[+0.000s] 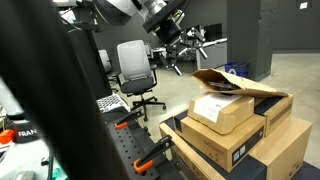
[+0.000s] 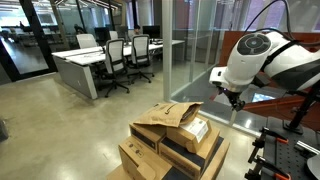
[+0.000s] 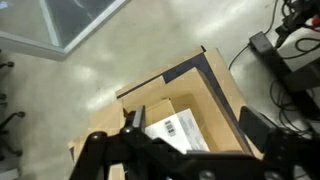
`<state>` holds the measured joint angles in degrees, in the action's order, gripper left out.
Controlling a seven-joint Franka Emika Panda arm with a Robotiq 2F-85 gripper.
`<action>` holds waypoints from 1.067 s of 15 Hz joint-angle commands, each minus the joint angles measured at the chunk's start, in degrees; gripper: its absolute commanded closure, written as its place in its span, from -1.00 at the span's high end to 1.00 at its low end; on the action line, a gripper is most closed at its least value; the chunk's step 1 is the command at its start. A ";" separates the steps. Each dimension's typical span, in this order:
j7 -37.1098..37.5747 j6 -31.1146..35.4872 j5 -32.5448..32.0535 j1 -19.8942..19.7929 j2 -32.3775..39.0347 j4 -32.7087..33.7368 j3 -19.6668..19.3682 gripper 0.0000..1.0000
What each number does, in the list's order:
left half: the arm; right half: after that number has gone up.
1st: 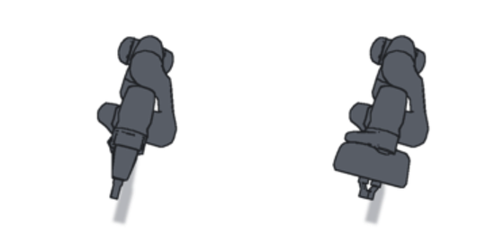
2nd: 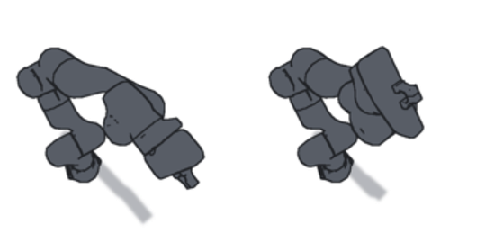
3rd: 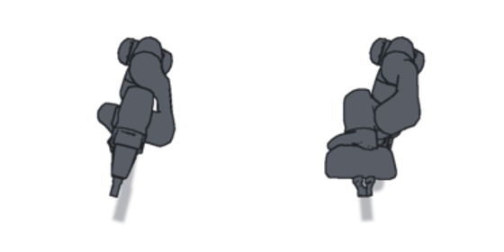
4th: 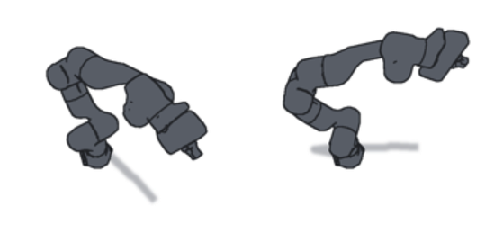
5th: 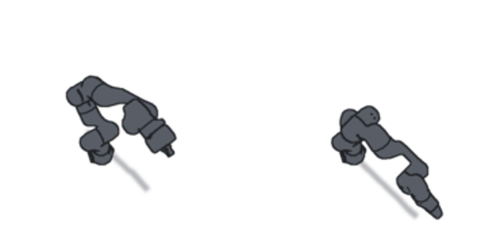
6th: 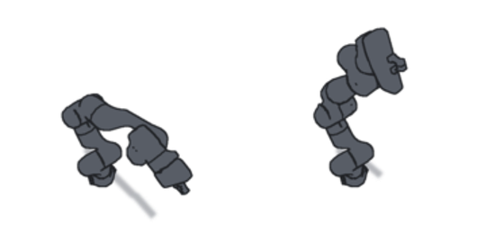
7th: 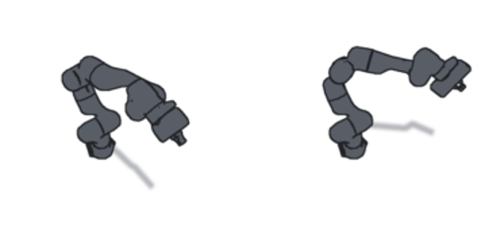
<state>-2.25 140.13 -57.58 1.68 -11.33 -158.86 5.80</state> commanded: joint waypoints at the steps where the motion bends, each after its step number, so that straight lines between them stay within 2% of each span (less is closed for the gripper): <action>1: -0.05 -0.21 0.03 0.81 -0.05 0.03 -0.77 1.00; 8: -0.05 -0.23 0.03 0.82 -0.05 0.03 -0.77 1.00; 16: 3.10 -2.45 -8.21 0.57 0.59 1.21 -0.32 1.00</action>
<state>-1.04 138.78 -62.18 1.69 -11.33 -158.23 5.73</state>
